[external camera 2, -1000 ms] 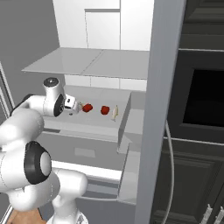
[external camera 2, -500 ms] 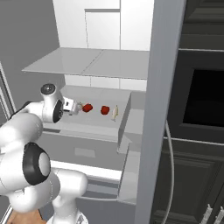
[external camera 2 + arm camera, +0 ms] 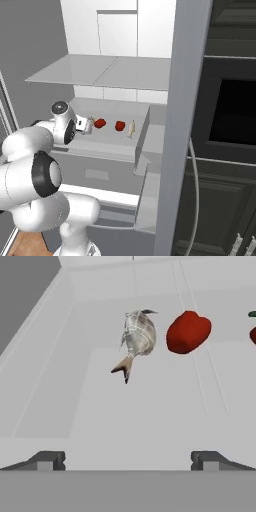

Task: Place one bell pepper and one fish in each tupperware on the nearby counter, to pack two identical lunches.

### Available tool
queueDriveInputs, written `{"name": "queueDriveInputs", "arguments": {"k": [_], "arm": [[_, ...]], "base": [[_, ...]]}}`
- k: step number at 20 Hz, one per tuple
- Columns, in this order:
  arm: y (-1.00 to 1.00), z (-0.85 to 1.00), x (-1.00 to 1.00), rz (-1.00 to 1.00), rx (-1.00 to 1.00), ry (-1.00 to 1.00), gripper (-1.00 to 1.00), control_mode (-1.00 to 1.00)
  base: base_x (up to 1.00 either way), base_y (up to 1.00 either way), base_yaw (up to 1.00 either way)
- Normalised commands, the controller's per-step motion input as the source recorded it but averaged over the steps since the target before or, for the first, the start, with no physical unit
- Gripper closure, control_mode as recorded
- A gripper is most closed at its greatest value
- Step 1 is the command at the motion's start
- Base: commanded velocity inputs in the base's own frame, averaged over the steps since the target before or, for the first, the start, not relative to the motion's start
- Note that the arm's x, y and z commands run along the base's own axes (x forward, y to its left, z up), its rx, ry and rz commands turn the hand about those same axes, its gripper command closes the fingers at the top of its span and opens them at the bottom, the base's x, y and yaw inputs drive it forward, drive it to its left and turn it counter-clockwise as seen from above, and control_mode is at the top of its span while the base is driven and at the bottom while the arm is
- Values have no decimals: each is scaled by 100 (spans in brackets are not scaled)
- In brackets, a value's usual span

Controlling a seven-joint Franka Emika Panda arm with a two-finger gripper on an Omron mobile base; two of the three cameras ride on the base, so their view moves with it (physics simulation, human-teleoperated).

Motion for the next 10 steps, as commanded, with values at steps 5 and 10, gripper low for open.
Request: {"name": "queueDriveInputs", "arguments": {"k": [5,10], "arm": [[0,0,35,-3,5,5,-100,-100],[0,-12,33,-2,1,0,-100,-100]], "base": [[0,0,0],[0,0,0]]}}
